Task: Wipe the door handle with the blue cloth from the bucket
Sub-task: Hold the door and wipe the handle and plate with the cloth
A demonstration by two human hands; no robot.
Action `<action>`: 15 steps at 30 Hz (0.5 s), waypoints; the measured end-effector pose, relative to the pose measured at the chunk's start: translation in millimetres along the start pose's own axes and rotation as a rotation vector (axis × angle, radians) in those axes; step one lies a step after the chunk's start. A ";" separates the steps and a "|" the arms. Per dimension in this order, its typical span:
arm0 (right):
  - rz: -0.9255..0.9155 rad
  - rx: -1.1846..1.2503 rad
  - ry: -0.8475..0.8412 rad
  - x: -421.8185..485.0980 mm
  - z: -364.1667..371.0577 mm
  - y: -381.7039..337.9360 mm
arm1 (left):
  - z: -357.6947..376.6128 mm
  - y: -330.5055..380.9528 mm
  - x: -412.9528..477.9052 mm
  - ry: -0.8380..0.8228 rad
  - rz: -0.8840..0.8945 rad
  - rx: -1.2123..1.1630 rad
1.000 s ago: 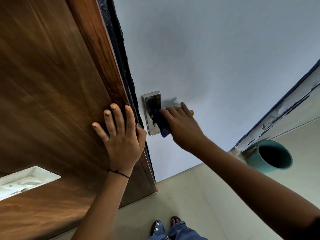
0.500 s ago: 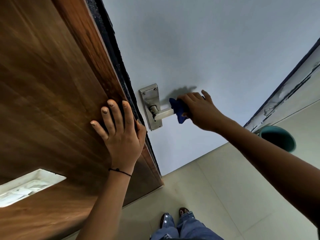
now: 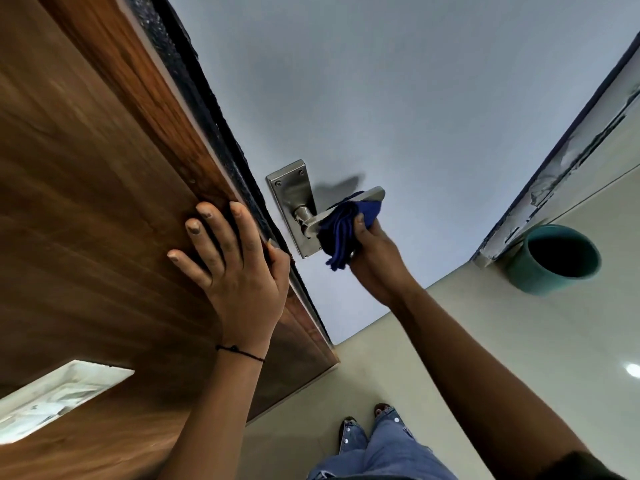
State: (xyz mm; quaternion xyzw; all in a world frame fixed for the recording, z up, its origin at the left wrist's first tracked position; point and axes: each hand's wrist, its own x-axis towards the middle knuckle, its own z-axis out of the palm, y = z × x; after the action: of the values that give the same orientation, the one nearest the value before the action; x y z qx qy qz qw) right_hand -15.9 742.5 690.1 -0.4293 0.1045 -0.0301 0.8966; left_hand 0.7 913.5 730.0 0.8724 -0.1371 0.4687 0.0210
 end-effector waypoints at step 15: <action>-0.285 -0.544 0.495 7.9 58.7 76.6 | -3.7 -0.7 1.2 -0.029 -0.003 -0.007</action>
State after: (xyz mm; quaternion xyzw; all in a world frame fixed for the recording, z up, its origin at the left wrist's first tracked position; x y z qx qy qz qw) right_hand 1.6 834.4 665.1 -0.6410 0.2611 -0.2280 0.6848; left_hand -1.5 914.5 733.1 0.8791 -0.1378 0.4557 0.0229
